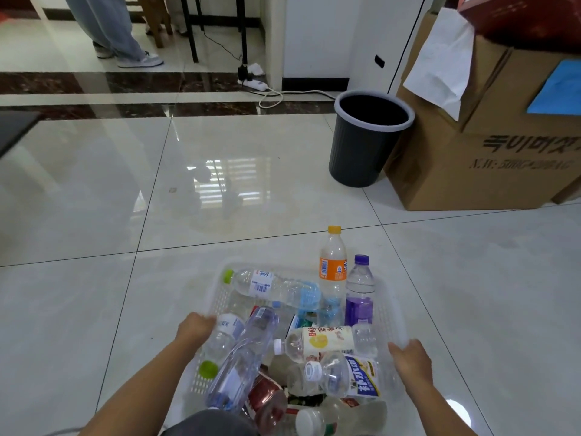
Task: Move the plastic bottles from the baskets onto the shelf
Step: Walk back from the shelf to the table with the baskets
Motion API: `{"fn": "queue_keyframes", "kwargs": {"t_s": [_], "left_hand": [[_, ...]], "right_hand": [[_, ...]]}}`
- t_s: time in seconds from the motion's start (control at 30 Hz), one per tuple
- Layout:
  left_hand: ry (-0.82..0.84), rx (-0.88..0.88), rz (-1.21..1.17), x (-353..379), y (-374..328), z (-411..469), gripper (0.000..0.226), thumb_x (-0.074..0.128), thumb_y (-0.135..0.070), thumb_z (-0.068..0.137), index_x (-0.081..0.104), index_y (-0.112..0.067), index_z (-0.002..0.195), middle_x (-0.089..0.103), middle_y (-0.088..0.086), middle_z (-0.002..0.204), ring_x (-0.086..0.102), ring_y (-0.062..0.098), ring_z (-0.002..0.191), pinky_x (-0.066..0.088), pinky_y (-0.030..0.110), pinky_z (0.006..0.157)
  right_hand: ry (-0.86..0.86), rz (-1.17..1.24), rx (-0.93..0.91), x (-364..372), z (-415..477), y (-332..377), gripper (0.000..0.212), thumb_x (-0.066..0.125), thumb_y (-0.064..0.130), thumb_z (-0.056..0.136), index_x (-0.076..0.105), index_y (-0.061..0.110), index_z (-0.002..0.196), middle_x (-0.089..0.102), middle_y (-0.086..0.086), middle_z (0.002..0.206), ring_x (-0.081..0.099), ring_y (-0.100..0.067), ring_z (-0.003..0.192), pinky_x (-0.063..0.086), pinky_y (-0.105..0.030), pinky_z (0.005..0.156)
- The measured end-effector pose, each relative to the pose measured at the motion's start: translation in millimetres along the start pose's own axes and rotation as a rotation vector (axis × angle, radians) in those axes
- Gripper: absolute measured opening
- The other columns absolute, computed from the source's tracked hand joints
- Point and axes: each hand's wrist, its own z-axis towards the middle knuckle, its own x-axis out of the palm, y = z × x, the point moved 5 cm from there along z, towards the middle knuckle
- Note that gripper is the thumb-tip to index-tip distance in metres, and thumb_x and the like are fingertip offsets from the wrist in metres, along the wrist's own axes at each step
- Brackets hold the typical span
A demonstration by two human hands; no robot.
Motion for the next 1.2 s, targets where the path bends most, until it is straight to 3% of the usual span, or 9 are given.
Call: {"fn": "queue_keyframes", "kwargs": {"t_s": [0.1,0.17,0.23,0.3,0.4,0.6,0.77,0.93,1.2], "left_hand": [[0.0,-0.036,-0.203,-1,9,-2,0.016,0.066,-0.007,0.086,0.059,0.008,0.087,0.058,0.025,0.09,0.051,0.03,0.08,0.039,0.034,0.071],[-0.038,-0.034,-0.276,-2,10,-4,0.025,0.067,0.001,0.082,0.047,-0.002,0.067,0.046,0.015,0.07,0.041,0.023,0.068,0.031,0.031,0.063],[-0.049,-0.026,-0.328,-4,8,-8,0.035,0.066,0.008,0.079,0.04,-0.007,0.061,0.037,0.01,0.062,0.035,0.02,0.064,0.026,0.031,0.06],[-0.041,-0.038,-0.353,-8,3,-13,0.036,0.064,0.012,0.076,0.038,-0.008,0.059,0.035,0.008,0.061,0.033,0.02,0.064,0.024,0.032,0.06],[-0.034,-0.023,-0.387,-16,-6,-22,0.04,0.062,0.014,0.074,0.035,-0.01,0.057,0.031,0.007,0.059,0.029,0.019,0.061,0.02,0.031,0.058],[-0.043,-0.004,-0.387,-47,-29,-71,0.032,0.061,0.015,0.075,0.04,-0.007,0.064,0.032,0.01,0.063,0.029,0.019,0.065,0.02,0.032,0.059],[0.003,0.02,-0.373,-109,-68,-137,0.025,0.061,0.011,0.081,0.045,-0.005,0.07,0.037,0.012,0.067,0.033,0.02,0.068,0.025,0.032,0.061],[0.034,0.044,-0.397,-194,-133,-230,0.018,0.061,0.012,0.083,0.051,-0.004,0.083,0.042,0.014,0.079,0.038,0.023,0.077,0.029,0.033,0.064],[-0.012,0.046,-0.339,-362,-246,-384,0.015,0.063,0.011,0.081,0.055,0.0,0.074,0.051,0.015,0.072,0.043,0.022,0.058,0.041,0.024,0.044]], "right_hand": [[0.039,0.121,0.044,-3,7,-3,0.034,0.071,0.015,0.084,0.061,-0.008,0.107,0.063,-0.027,0.113,0.059,-0.04,0.102,0.048,-0.044,0.09],[0.058,0.204,0.089,-7,9,-3,0.033,0.075,0.011,0.08,0.062,-0.011,0.101,0.064,-0.027,0.109,0.059,-0.04,0.099,0.048,-0.047,0.091],[0.074,0.299,0.159,-10,9,-4,0.049,0.076,0.018,0.082,0.057,-0.014,0.115,0.059,-0.027,0.119,0.055,-0.041,0.11,0.042,-0.046,0.097],[0.098,0.387,0.233,-10,4,-3,0.057,0.071,0.029,0.087,0.053,-0.014,0.12,0.055,-0.027,0.125,0.052,-0.041,0.115,0.041,-0.046,0.099],[0.122,0.462,0.304,-11,-5,-4,0.054,0.062,0.032,0.093,0.055,-0.015,0.118,0.055,-0.03,0.126,0.054,-0.041,0.116,0.042,-0.046,0.1],[0.119,0.377,0.384,-51,-36,4,0.056,0.049,0.035,0.1,0.054,-0.017,0.122,0.05,-0.034,0.133,0.048,-0.04,0.126,0.031,-0.044,0.111],[0.083,0.351,0.374,-131,-95,53,0.056,0.05,0.041,0.098,0.058,-0.01,0.121,0.058,-0.026,0.125,0.055,-0.039,0.115,0.042,-0.046,0.102],[0.092,0.397,0.356,-241,-164,132,0.055,0.054,0.039,0.096,0.055,-0.007,0.127,0.056,-0.025,0.13,0.054,-0.04,0.119,0.042,-0.05,0.104],[0.099,0.503,0.316,-399,-294,259,0.049,0.062,0.034,0.091,0.058,-0.003,0.123,0.06,-0.02,0.126,0.058,-0.037,0.113,0.047,-0.046,0.1]]}}
